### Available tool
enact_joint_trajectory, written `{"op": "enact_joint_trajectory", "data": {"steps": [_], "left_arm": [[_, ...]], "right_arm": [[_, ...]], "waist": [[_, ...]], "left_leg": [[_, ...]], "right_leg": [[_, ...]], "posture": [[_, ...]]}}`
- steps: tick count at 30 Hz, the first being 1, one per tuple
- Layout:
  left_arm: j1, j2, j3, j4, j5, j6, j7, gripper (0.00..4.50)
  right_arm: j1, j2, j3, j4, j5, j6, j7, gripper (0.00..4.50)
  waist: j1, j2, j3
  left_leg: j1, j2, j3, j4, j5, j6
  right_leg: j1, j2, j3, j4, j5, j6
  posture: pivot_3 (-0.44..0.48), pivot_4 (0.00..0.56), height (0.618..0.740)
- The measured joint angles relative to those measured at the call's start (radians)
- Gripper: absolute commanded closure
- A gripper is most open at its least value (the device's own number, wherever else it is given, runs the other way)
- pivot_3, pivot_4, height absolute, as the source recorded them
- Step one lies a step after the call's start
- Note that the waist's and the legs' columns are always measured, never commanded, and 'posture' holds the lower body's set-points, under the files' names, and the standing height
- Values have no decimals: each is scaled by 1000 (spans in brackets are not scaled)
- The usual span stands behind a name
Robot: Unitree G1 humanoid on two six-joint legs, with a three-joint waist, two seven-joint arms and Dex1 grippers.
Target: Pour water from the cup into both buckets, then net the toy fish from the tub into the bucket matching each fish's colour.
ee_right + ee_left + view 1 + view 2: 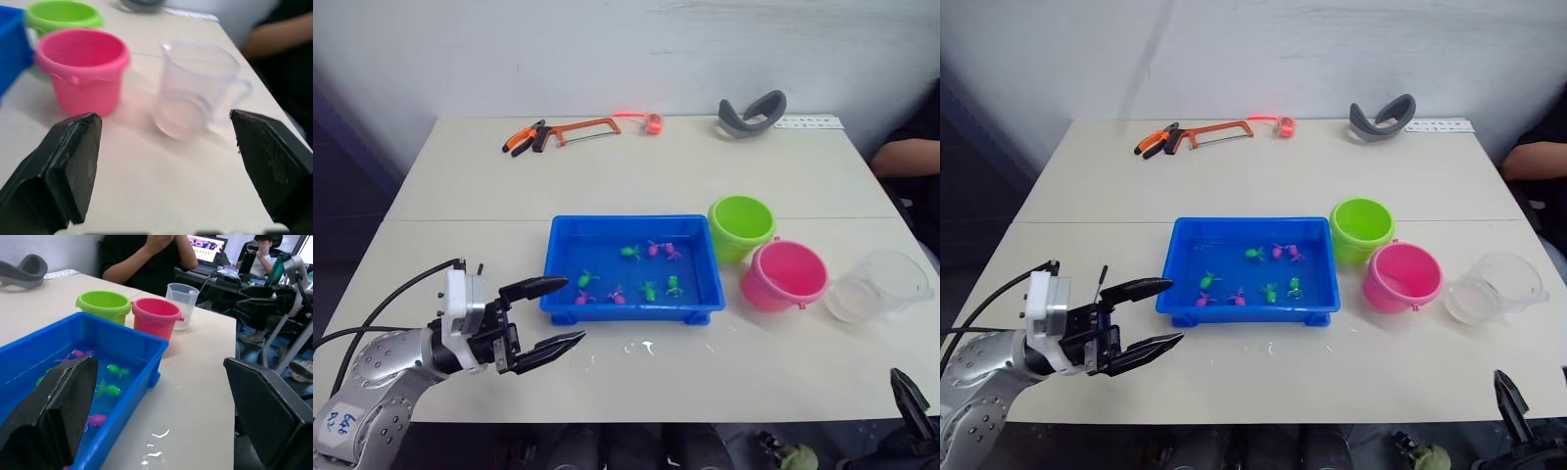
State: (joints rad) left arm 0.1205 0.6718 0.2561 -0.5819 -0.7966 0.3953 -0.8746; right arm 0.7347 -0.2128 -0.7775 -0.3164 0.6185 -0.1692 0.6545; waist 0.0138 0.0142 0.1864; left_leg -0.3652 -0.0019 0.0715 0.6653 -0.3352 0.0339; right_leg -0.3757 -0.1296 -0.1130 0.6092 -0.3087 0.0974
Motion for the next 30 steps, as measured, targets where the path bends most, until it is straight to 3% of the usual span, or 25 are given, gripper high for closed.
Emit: {"op": "enact_joint_trajectory", "data": {"steps": [7,13,21,30], "left_arm": [[-51,-7,-52,-5,-43,68,15,27],[-113,-25,-82,-38,-66,115,69,27],[-156,-32,-97,-41,-66,129,111,27],[-161,-29,-96,-38,-66,128,113,27]], "right_arm": [[-125,50,-4,7,11,95,-265,0],[-282,-75,30,90,25,319,-408,0],[-477,-252,70,352,-83,326,-380,0],[-640,-338,91,608,-150,272,-310,0]], "waist": [[-15,1,-1],[-14,3,-2],[-13,3,-1],[-14,3,-2]], "left_leg": [[0,0,1,0,-1,-2],[0,-1,1,0,1,1],[0,-2,3,2,3,4],[0,-2,4,2,5,4]], "right_leg": [[-1,-1,2,1,0,0],[-1,-1,2,1,0,-1],[0,0,3,3,0,1],[0,0,3,2,0,1]], "posture": [[0,150,740],[0,150,740],[0,150,740],[0,150,740]]}}
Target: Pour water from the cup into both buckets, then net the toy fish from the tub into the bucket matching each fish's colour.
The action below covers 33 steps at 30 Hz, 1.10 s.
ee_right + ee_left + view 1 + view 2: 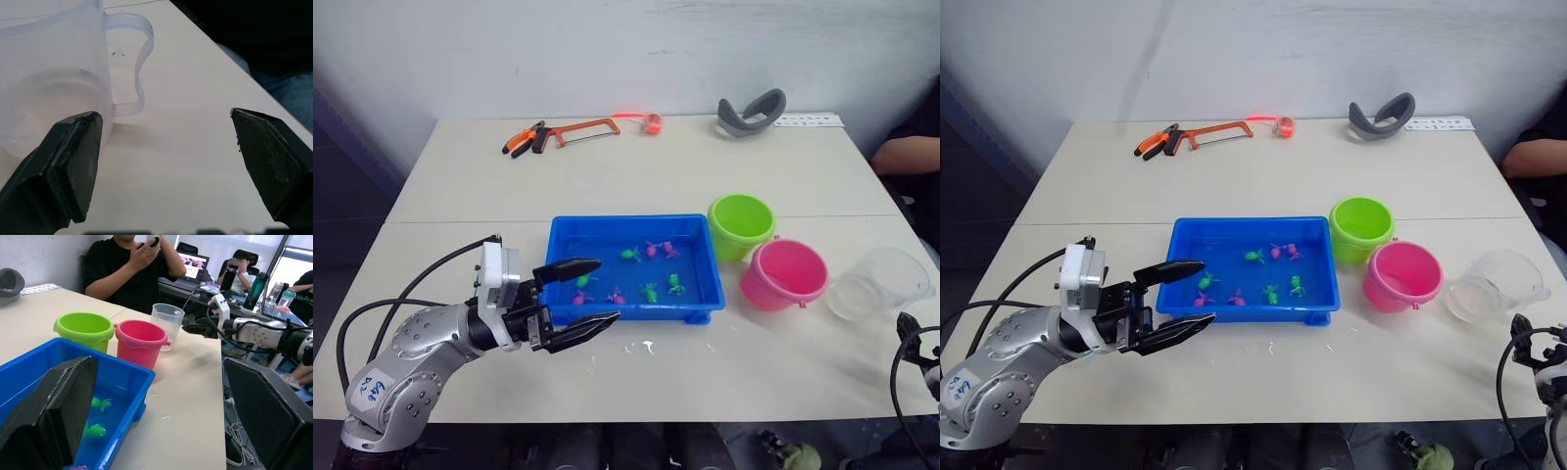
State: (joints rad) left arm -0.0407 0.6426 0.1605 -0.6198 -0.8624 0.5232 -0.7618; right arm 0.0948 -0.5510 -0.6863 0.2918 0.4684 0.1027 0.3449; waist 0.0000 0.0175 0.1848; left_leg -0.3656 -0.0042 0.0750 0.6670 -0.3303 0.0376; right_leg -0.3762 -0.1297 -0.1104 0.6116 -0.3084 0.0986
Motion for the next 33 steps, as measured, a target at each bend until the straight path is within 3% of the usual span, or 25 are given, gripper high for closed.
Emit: {"op": "enact_joint_trajectory", "data": {"steps": [10,21,33], "left_arm": [[-25,7,18,9,3,-2,-21,27],[-40,23,30,46,3,-1,-45,27],[-61,27,34,57,3,-2,-53,27]], "right_arm": [[-155,-57,13,224,-49,-81,13,0],[-205,-105,15,312,-51,-106,74,0],[-326,-196,33,503,-41,-84,282,0]], "waist": [[0,0,0],[-2,0,0],[-2,-1,1]], "left_leg": [[0,0,0,0,1,-1],[0,0,0,0,1,-1],[0,0,0,0,2,-1]], "right_leg": [[0,0,0,0,0,0],[0,0,0,-1,0,0],[0,0,0,-1,0,0]], "posture": [[0,150,740],[0,150,740],[0,150,740]]}}
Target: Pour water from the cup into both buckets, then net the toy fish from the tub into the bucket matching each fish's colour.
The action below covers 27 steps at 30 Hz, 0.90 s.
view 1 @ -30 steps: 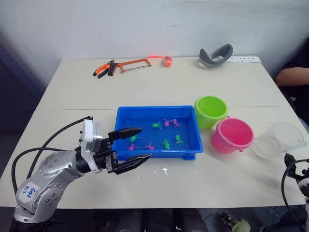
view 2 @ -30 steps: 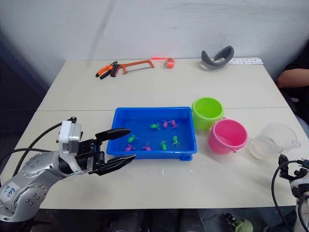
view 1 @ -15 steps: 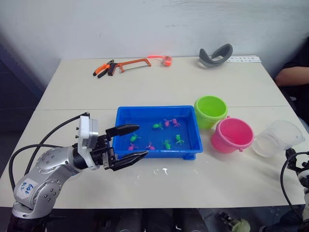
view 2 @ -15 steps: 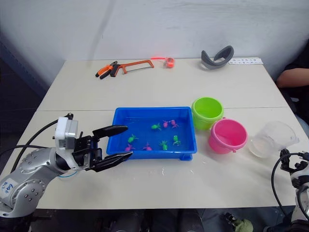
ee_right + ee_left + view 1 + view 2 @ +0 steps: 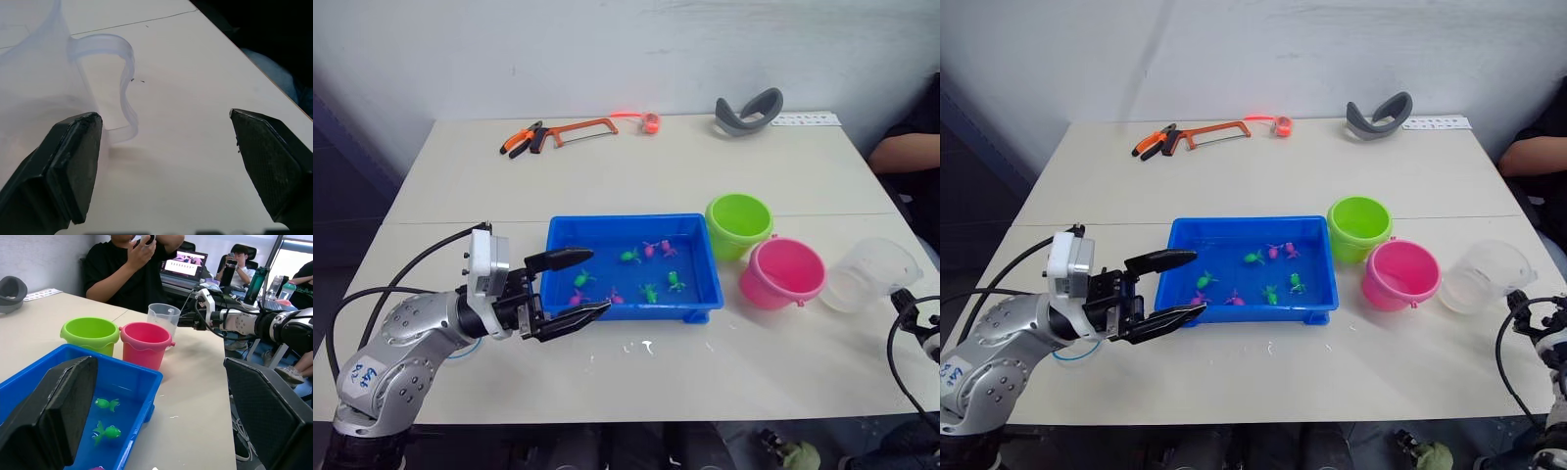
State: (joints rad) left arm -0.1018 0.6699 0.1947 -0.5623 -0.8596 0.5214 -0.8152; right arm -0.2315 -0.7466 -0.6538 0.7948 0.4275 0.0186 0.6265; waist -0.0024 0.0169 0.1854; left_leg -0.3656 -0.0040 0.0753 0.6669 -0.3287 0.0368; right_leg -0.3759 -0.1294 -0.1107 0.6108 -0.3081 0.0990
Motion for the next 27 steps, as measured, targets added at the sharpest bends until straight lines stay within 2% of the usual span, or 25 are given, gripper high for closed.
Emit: {"op": "enact_joint_trajectory", "data": {"steps": [11,27], "left_arm": [[-16,16,1,29,1,0,-24,27],[-52,19,2,68,24,-2,-45,27]], "right_arm": [[-77,-33,73,124,-16,-4,170,0],[-113,11,117,161,-52,-137,123,0]], "waist": [[0,-1,0],[0,-1,1]], "left_leg": [[0,0,0,0,0,0],[0,0,0,0,0,-1]], "right_leg": [[0,0,0,0,0,0],[0,0,-1,-1,0,0]], "posture": [[0,150,740],[0,150,740]]}}
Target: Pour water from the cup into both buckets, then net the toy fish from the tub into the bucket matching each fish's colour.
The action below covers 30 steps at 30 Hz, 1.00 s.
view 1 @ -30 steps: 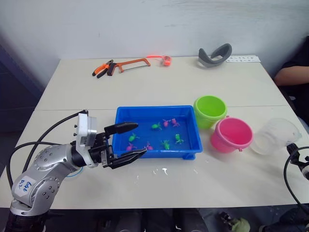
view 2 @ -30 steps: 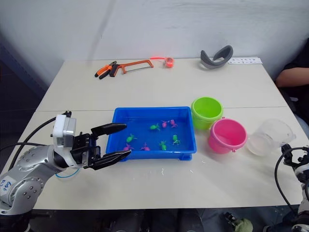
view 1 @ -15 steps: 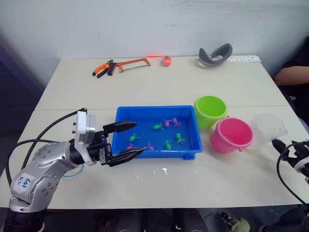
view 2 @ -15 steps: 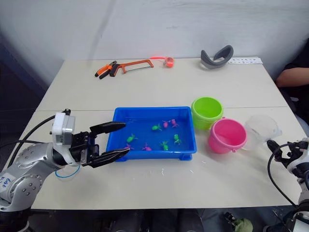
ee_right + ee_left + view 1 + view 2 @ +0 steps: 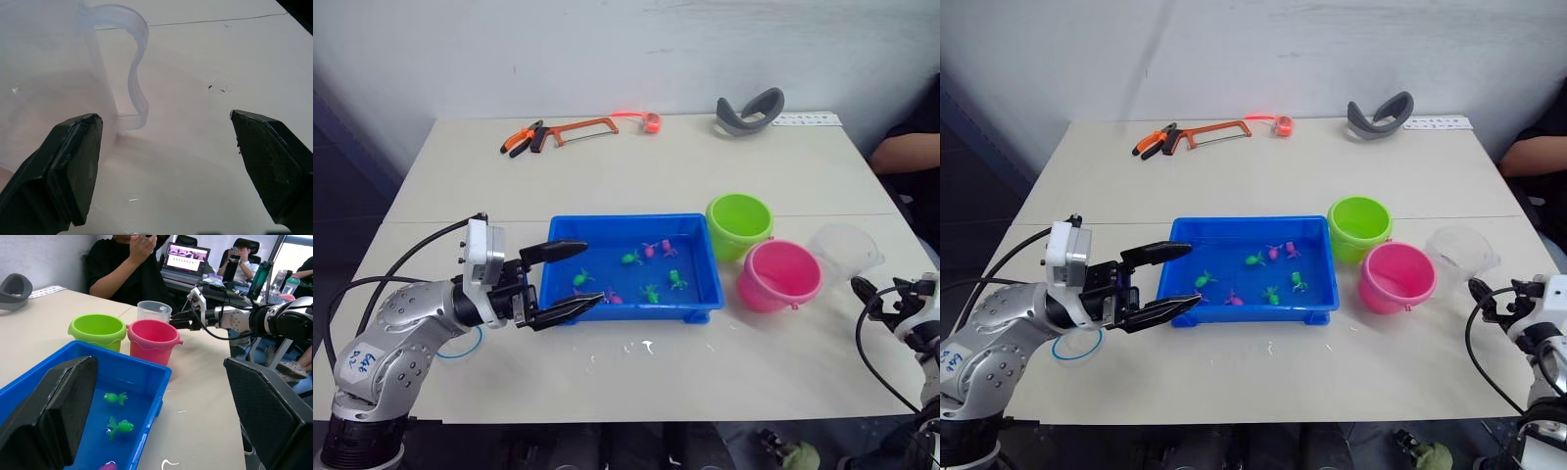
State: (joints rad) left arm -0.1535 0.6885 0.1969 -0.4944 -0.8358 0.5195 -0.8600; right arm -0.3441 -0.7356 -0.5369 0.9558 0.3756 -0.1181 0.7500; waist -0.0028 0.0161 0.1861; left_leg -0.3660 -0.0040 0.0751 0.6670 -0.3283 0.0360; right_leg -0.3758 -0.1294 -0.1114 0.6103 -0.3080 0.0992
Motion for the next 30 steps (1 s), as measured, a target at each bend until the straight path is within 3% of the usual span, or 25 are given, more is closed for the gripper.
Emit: {"op": "enact_joint_trajectory", "data": {"steps": [16,25,28,30], "left_arm": [[-20,-6,0,5,15,-4,-6,27],[-19,-7,0,9,19,-9,-10,27],[-19,-7,0,36,22,-13,-16,0],[-20,-7,0,38,24,-18,-18,0]], "right_arm": [[-77,1,19,35,-11,-11,-76,0],[-122,3,21,76,-9,-7,-31,0],[-135,7,32,82,-9,-7,12,896],[-142,8,39,85,-10,-8,30,1836]], "waist": [[-1,0,0],[-1,0,0],[-1,0,0],[-1,0,0]], "left_leg": [[0,0,0,0,0,0],[0,0,0,0,0,0],[0,0,0,0,0,0],[-1,0,0,0,0,0]], "right_leg": [[0,0,0,0,0,0],[0,0,-1,0,0,0],[0,0,-1,0,0,0],[0,0,-1,0,0,0]], "posture": [[0,150,740],[0,150,740],[0,150,740],[0,150,740]]}}
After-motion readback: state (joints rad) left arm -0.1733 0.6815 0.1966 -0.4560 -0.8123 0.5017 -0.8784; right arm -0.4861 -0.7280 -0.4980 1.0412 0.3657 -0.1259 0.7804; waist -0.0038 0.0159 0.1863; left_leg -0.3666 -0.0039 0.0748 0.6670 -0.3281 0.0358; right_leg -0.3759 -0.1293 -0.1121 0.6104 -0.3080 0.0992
